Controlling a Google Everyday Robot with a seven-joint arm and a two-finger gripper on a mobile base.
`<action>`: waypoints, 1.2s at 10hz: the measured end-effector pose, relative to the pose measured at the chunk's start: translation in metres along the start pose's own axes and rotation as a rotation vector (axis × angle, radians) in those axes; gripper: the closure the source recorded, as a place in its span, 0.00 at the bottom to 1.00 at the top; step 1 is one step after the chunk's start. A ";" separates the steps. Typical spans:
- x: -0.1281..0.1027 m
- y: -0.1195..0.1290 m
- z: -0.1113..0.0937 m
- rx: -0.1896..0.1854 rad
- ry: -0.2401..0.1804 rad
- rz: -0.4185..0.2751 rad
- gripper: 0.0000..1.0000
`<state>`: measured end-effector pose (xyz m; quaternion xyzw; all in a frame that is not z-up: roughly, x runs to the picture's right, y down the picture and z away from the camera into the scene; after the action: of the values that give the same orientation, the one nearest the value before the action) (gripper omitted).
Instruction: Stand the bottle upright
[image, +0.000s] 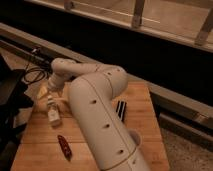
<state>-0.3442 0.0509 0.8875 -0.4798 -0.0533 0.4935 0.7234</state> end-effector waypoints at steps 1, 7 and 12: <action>0.000 0.004 0.009 -0.014 0.018 -0.010 0.20; 0.009 0.020 0.059 -0.057 0.149 -0.046 0.46; 0.019 0.010 0.070 -0.030 0.191 -0.032 0.96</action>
<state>-0.3796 0.1112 0.9095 -0.5346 0.0010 0.4329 0.7259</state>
